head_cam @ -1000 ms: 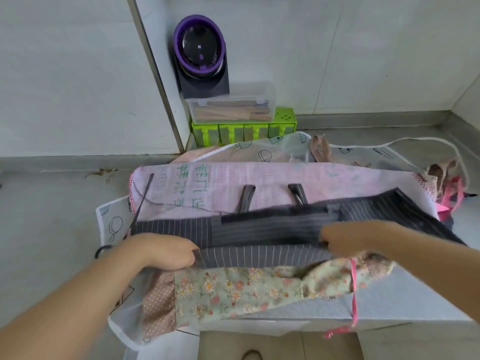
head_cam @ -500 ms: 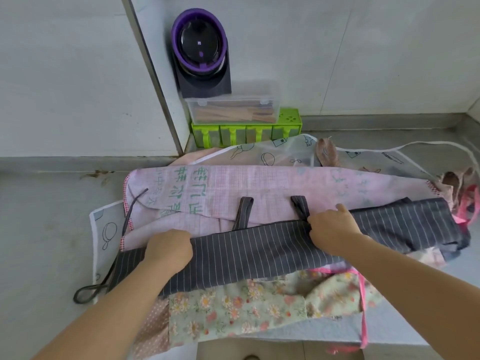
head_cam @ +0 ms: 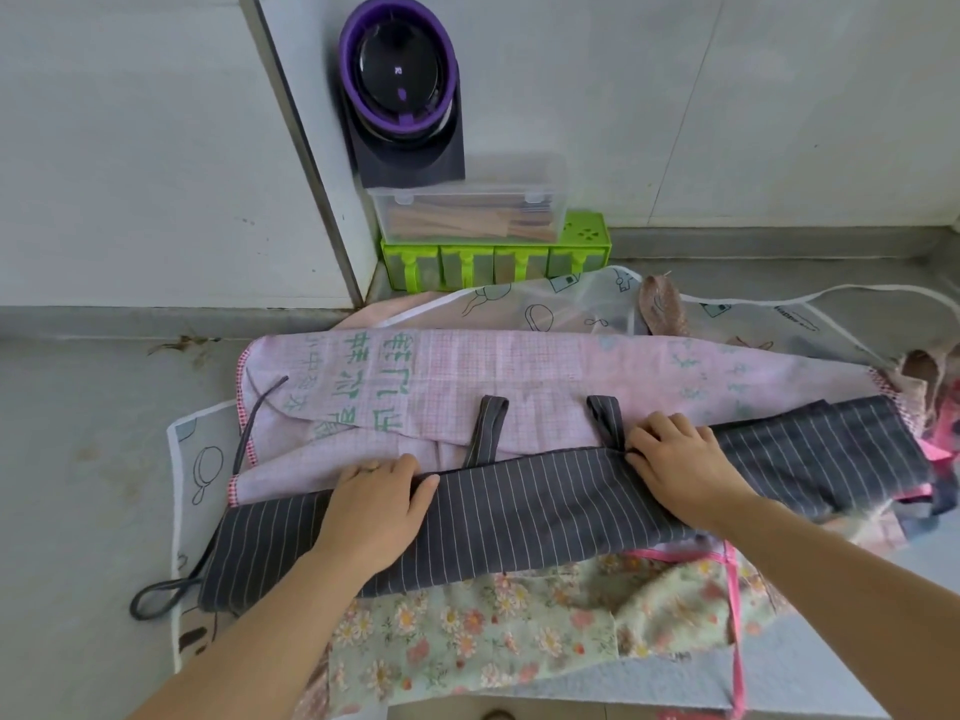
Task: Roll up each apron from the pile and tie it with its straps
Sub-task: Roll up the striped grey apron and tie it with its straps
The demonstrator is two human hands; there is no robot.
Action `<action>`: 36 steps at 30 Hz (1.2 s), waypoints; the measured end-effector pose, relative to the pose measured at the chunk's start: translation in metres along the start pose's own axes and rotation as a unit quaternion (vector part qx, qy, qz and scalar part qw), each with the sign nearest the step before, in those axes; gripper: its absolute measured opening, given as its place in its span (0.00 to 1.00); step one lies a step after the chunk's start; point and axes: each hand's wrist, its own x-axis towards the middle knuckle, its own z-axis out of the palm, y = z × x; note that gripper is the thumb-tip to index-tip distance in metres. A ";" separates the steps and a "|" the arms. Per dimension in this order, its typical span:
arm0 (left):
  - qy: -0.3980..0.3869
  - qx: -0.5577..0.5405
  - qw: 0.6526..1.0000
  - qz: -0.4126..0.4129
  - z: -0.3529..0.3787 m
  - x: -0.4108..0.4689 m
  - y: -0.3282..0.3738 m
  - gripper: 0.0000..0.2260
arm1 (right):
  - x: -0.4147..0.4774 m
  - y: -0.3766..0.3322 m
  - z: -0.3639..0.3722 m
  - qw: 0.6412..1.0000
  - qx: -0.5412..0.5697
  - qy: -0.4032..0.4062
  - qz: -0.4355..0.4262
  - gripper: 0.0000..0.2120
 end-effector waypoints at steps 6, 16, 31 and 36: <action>0.027 -0.057 0.993 0.102 -0.038 0.008 -0.011 0.23 | 0.003 0.000 -0.014 0.998 0.033 -0.024 -0.040 0.11; 0.107 0.051 0.990 0.083 -0.033 0.018 0.019 0.13 | -0.010 -0.037 -0.011 0.994 0.102 0.023 -0.026 0.11; -0.008 0.021 0.983 0.184 0.040 0.005 0.072 0.25 | -0.052 0.028 0.012 0.979 0.018 0.167 0.119 0.15; 0.002 0.022 0.982 0.188 0.042 0.006 0.073 0.24 | -0.059 0.064 0.025 0.970 0.154 0.076 0.173 0.19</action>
